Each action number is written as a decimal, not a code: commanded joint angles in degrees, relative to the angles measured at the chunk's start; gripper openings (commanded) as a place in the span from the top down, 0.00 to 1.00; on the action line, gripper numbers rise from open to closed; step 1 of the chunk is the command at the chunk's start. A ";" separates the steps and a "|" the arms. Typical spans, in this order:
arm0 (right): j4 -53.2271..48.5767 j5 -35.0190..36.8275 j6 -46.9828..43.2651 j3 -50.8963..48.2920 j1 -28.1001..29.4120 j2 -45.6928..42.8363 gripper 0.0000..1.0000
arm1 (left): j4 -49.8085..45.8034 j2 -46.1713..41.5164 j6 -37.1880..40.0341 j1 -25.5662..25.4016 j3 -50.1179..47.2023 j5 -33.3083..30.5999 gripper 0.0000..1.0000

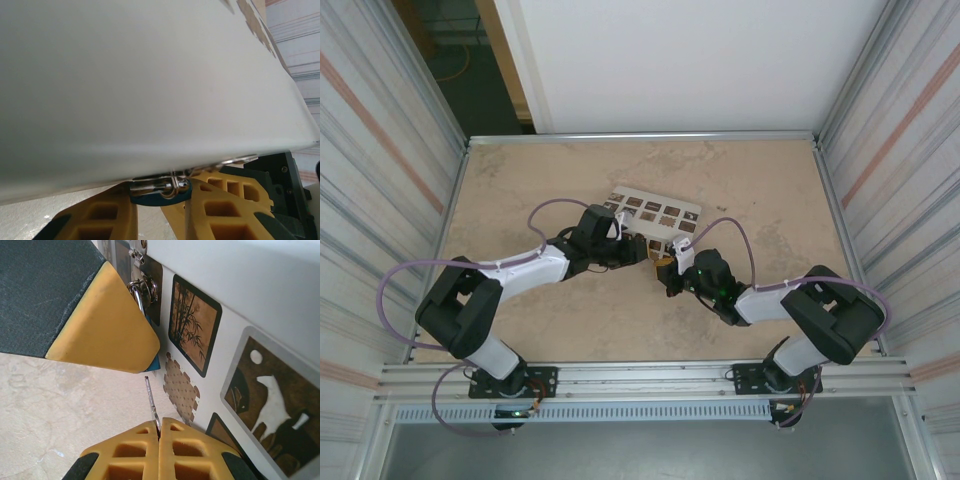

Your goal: Unlock a padlock with a key

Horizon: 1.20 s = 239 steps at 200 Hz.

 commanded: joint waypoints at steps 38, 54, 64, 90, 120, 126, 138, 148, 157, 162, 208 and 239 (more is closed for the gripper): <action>0.14 -0.18 1.83 3.06 -0.46 1.86 1.00 | 1.47 -3.05 -0.53 -0.23 0.52 1.46 0.79; 0.07 -0.34 2.00 3.50 -0.44 2.30 1.00 | 1.64 -3.04 -0.67 -0.27 0.40 1.46 0.79; 0.23 -0.27 2.02 3.72 -0.51 2.37 1.00 | 1.79 -2.96 -0.64 -0.25 0.27 1.43 0.79; 1.62 -0.12 2.53 3.34 -0.52 2.40 1.00 | 1.91 -2.90 -0.71 -0.24 0.11 1.33 0.79; 3.83 -0.18 3.44 2.39 -0.68 2.35 1.00 | 2.08 -3.05 -0.96 -0.25 -0.17 1.20 0.79; 4.46 -0.27 3.67 2.07 -0.71 2.39 1.00 | 2.16 -3.05 -1.06 -0.25 -0.14 1.21 0.79; 5.33 -0.68 3.95 1.83 -0.87 2.34 1.00 | 2.46 -3.14 -1.28 -0.25 -0.32 1.13 0.79; 5.36 -1.18 3.96 1.97 -0.83 2.32 1.00 | 2.61 -3.05 -1.43 -0.27 -0.32 1.18 0.79; 5.43 -1.49 3.79 2.24 -0.73 2.48 1.00 | 2.84 -2.97 -1.56 -0.39 -0.36 1.29 0.79; 5.43 -1.59 3.70 2.46 -0.71 2.49 1.00 | 2.86 -2.89 -1.54 -0.33 -0.32 1.34 0.79; 6.66 -3.61 2.73 4.32 -0.51 2.52 1.00 | 3.21 -2.18 -1.81 -0.82 -0.07 1.84 0.79; 6.66 -6.20 2.77 6.43 -0.55 2.53 1.00 | 3.34 -2.00 -1.91 -1.21 -0.19 1.85 0.79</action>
